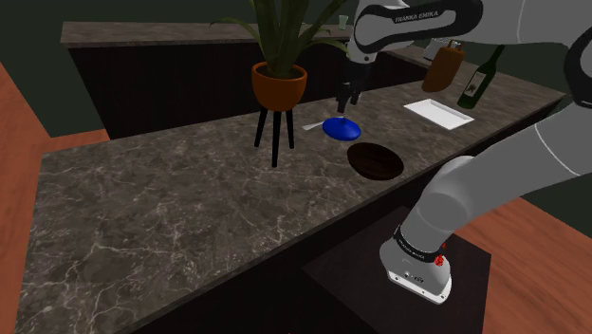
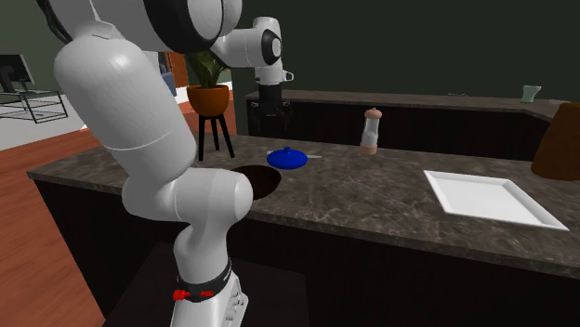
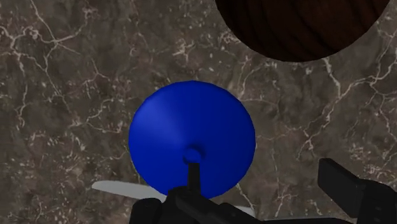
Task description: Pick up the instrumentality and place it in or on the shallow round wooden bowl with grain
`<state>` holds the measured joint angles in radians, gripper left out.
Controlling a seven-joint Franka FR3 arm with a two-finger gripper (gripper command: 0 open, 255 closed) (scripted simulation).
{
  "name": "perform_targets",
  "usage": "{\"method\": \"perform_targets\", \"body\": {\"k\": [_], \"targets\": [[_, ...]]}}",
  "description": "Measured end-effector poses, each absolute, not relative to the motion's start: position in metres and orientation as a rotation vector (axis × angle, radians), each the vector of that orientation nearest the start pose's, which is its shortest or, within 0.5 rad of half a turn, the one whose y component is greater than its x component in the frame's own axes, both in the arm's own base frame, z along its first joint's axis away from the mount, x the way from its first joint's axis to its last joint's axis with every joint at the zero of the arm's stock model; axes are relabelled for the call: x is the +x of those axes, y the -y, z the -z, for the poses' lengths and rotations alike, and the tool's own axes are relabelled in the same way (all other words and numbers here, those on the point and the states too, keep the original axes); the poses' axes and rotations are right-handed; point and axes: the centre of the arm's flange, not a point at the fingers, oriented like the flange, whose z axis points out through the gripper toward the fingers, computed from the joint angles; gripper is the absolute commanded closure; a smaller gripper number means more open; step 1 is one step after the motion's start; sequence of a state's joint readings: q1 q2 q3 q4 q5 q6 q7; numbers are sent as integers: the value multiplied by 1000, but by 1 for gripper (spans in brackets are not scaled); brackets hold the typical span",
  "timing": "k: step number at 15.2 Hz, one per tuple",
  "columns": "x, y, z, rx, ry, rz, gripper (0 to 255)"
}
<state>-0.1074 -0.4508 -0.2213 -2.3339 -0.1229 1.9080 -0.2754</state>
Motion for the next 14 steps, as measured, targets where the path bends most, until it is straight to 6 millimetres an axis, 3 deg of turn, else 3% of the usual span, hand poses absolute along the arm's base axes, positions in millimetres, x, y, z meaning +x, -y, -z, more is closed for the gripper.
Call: {"method": "perform_targets", "body": {"k": [5, 14], "targets": [[416, 205, -476, -3137, -75, 54, 0], [418, 210, -437, -3135, -84, 60, 0]]}}
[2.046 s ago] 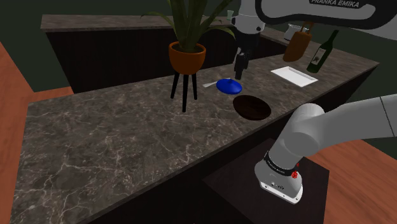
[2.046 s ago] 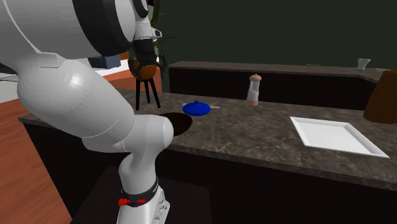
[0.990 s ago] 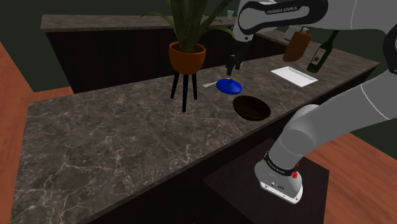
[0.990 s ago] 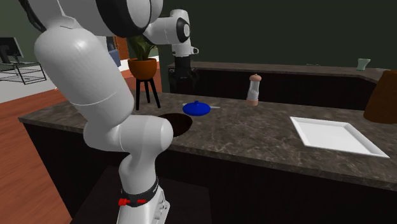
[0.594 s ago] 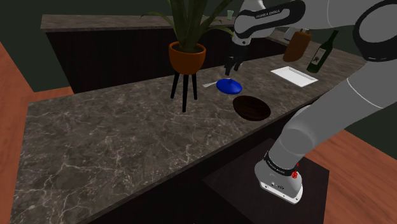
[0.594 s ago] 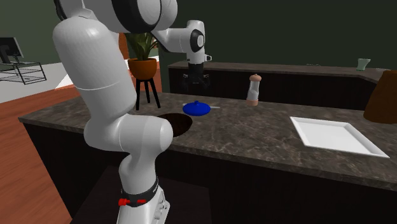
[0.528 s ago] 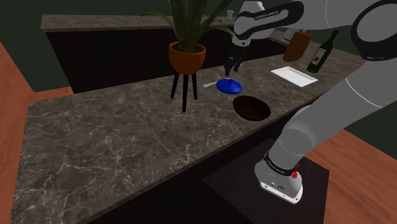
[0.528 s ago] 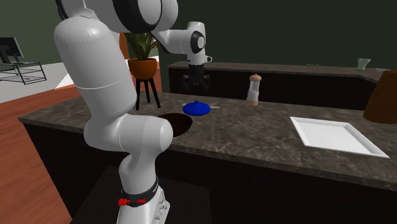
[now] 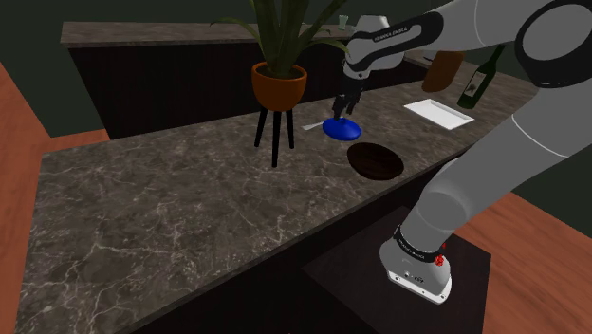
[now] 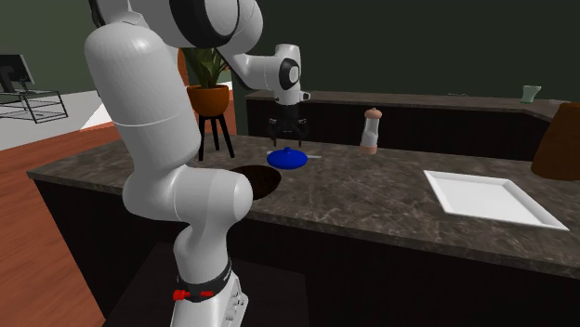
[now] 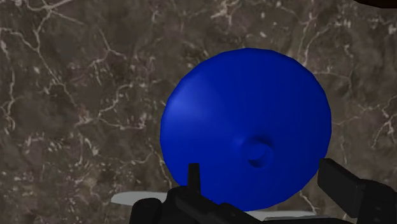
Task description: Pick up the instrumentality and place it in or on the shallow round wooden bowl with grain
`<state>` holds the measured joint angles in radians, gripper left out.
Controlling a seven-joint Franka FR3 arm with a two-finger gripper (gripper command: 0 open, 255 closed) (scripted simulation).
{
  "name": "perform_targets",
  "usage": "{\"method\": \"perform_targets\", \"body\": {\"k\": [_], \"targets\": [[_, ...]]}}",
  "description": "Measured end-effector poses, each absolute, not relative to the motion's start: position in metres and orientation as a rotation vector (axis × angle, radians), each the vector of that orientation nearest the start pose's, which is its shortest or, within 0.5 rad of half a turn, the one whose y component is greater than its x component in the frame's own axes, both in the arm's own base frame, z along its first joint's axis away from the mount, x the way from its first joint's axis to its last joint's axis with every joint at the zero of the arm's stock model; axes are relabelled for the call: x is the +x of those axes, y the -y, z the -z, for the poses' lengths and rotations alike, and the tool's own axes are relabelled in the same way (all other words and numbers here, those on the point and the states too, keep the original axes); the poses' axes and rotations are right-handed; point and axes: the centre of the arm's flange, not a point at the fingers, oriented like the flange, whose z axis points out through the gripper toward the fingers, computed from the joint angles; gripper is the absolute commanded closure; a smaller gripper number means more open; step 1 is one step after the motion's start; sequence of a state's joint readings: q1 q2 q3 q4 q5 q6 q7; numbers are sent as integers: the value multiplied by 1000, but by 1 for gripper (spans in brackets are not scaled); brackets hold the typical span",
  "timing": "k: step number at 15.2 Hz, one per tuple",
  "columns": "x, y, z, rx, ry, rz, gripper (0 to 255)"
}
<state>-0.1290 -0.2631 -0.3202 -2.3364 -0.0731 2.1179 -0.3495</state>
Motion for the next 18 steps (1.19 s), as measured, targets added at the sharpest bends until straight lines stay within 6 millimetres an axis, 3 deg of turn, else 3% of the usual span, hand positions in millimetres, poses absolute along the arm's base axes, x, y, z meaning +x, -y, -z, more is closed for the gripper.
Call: {"method": "perform_targets", "body": {"k": [4, 5, 15, 18], "targets": [[419, 209, -436, -3135, -84, 60, 0], [419, 209, -436, -3135, -84, 60, 255], [419, 209, -437, -3135, -84, 61, 255], [419, 209, -447, -3135, -84, 60, 255]]}}
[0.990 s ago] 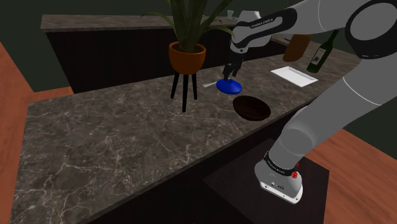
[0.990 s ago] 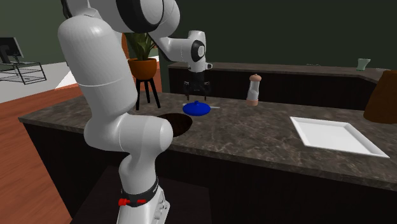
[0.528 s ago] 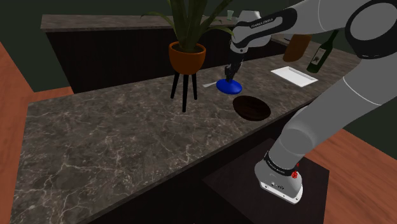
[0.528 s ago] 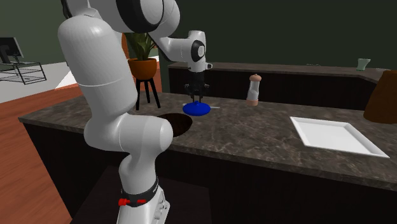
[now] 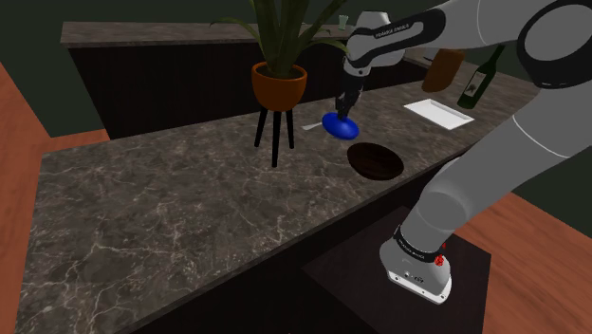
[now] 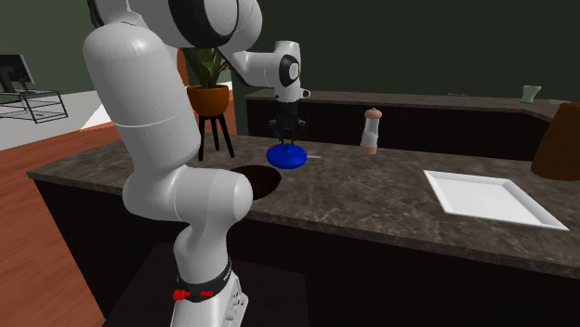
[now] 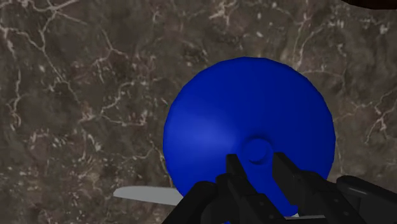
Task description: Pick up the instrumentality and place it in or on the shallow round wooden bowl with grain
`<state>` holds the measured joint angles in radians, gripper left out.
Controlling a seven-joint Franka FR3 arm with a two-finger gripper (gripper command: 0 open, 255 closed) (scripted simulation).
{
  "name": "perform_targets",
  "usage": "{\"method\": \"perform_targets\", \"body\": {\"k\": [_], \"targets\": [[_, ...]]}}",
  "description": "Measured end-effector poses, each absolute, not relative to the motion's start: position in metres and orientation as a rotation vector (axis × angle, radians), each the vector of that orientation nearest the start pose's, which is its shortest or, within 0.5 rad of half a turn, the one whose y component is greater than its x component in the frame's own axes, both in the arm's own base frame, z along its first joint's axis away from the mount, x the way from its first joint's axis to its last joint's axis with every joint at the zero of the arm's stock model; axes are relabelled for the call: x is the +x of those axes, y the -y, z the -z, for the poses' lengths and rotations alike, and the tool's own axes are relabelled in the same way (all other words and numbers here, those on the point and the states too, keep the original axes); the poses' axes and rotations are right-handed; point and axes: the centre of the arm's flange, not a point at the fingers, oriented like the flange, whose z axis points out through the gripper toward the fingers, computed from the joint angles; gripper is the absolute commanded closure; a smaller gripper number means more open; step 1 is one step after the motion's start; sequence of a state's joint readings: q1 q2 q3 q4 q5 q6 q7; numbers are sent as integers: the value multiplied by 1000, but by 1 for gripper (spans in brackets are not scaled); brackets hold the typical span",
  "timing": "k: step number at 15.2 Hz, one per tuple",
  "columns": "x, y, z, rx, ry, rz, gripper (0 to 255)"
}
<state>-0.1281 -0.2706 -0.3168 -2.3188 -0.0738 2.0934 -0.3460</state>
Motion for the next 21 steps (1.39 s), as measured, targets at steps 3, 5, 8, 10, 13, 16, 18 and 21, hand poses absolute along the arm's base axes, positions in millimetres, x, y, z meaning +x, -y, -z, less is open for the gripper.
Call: {"method": "perform_targets", "body": {"k": [3, 5, 8, 10, 13, 16, 18, 21], "targets": [[419, 210, -463, -3135, -85, 60, 255], [420, 209, -473, -3135, -84, 60, 255], [419, 211, -489, -3135, -84, 60, 255], [419, 208, -500, -3135, -84, 60, 255], [418, 209, -516, -3135, -84, 60, 255], [418, 210, -530, -3135, -84, 60, 255], [418, 209, -541, -3135, -84, 60, 255], [414, 206, -557, -3135, -84, 59, 255]]}}
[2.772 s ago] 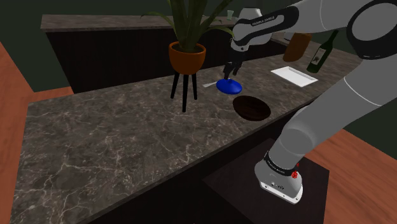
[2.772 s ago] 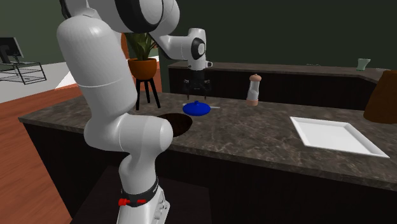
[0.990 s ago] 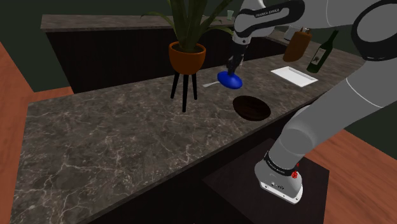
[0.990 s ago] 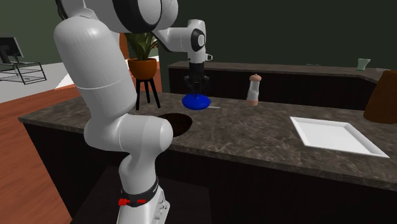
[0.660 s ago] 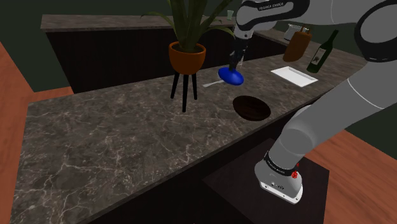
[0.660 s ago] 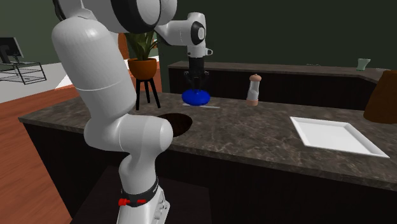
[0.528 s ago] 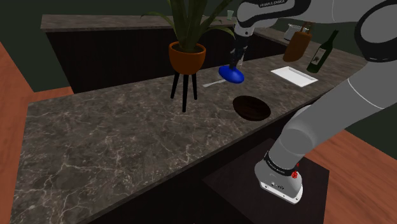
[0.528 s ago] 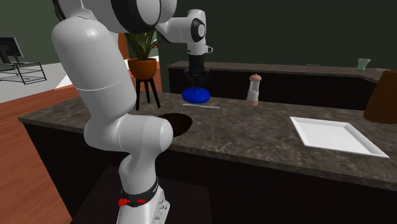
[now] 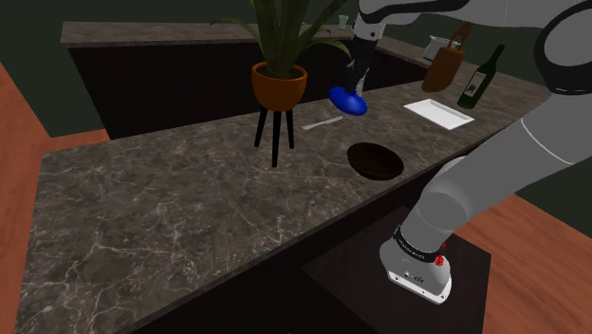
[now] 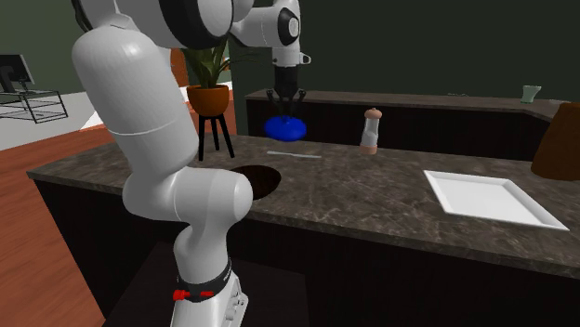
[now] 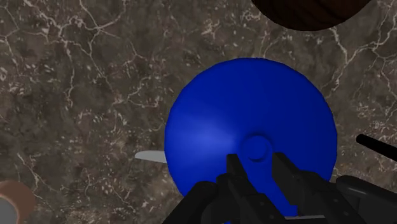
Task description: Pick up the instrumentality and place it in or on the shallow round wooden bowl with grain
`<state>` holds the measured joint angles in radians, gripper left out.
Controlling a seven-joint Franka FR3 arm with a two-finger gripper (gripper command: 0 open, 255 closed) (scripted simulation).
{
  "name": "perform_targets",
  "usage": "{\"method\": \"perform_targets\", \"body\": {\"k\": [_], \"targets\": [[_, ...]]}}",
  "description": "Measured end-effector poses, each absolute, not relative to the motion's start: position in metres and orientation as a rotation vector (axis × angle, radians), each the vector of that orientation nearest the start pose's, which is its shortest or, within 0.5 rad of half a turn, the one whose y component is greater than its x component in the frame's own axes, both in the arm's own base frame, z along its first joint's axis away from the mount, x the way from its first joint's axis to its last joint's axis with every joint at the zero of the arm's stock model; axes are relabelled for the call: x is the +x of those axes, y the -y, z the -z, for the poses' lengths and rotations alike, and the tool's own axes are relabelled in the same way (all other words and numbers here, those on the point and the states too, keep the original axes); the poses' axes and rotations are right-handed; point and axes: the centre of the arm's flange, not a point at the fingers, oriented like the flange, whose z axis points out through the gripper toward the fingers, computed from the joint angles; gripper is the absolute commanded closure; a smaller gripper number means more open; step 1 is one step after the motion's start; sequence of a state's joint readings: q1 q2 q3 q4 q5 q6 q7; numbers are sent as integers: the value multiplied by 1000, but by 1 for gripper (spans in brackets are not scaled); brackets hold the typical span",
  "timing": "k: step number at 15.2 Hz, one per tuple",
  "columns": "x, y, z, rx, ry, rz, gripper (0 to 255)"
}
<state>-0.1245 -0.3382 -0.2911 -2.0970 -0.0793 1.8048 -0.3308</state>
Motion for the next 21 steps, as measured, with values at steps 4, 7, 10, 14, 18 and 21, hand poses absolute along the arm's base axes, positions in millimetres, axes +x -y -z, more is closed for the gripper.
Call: {"method": "perform_targets", "body": {"k": [4, 7, 10, 14, 18, 21], "targets": [[375, 183, -570, -3135, -85, 61, 255], [340, 165, -576, -3134, -84, 61, 255], [307, 143, -581, -3134, -84, 61, 255], [265, 115, -594, -3135, -84, 62, 255], [231, 95, -598, -3135, -84, 61, 255], [228, 94, -584, -3135, -84, 60, 255]]}}
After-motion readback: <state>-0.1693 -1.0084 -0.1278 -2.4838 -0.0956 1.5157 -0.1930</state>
